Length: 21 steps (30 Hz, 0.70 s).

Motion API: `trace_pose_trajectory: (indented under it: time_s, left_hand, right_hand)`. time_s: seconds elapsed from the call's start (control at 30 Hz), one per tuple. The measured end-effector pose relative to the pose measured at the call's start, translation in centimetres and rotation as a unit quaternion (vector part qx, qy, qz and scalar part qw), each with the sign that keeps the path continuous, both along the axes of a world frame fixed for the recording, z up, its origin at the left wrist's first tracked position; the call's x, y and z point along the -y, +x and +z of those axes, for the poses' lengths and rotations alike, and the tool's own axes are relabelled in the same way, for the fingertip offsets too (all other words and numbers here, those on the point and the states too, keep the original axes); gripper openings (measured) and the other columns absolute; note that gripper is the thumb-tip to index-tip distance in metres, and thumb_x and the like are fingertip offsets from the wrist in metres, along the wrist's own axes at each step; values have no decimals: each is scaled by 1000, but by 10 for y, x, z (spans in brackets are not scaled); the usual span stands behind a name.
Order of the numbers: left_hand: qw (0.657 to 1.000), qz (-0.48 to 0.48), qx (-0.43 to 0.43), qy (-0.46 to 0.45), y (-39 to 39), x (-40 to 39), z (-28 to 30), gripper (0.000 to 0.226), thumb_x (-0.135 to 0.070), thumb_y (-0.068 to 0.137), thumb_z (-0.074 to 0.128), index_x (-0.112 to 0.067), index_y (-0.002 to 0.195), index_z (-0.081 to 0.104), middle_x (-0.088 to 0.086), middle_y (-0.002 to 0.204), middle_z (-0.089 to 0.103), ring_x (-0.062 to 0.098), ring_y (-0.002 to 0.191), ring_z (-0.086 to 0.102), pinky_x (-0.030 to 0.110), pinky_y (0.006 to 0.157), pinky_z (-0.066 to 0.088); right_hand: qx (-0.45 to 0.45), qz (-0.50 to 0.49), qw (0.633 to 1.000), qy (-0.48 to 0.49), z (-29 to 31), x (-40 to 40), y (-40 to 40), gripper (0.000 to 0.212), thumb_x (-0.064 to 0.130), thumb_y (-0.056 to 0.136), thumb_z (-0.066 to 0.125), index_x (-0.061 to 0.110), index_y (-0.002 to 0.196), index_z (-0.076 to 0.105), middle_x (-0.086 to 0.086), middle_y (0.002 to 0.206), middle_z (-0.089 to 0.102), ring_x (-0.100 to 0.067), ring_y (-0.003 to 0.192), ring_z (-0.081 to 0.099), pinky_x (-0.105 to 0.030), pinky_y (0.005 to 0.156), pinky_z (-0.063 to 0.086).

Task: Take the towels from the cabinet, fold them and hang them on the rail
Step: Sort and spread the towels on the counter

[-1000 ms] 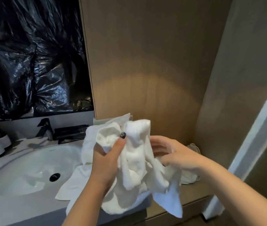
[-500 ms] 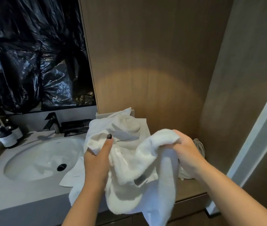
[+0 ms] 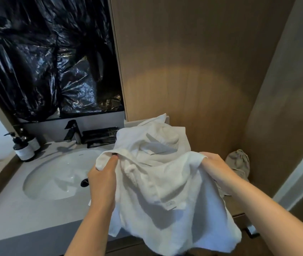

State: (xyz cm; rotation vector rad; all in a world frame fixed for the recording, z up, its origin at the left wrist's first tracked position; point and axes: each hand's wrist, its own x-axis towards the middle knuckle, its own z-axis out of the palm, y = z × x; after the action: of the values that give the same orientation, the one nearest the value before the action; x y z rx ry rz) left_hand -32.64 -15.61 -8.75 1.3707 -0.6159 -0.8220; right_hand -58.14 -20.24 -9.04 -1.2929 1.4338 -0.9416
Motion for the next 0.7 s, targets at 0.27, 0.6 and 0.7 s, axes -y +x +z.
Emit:
trace_pose_trajectory:
  time_s: [0.27,0.6,0.7]
  left_hand:
    - [978,-37,199,-39,49,53,-8,26,-7,89,64,-25,107,62,-9,108,66,11,102,62,29,87,48]
    - [911,-334,220,-104,-8,51,-29,49,-39,81,75,-40,123,49,-26,121,56,-5,115,53,13,91,47]
    - [932,-294,197,-82,-17,63,-21,43,-36,84,73,-35,122,50,-20,120,57,0,110,56,18,89,49]
  right_hand:
    - [-131,-44,989,-50,24,40,58,14,0,79,53,-2,67,58,-10,68,51,-19,67,47,-31,58,35]
    - [-141,13,985,-99,50,57,117,12,9,74,66,14,74,54,5,73,53,-11,65,47,-25,58,37]
    - [-158,41,979,-120,56,62,113,18,16,72,74,4,78,62,4,74,57,-10,68,50,-25,61,40]
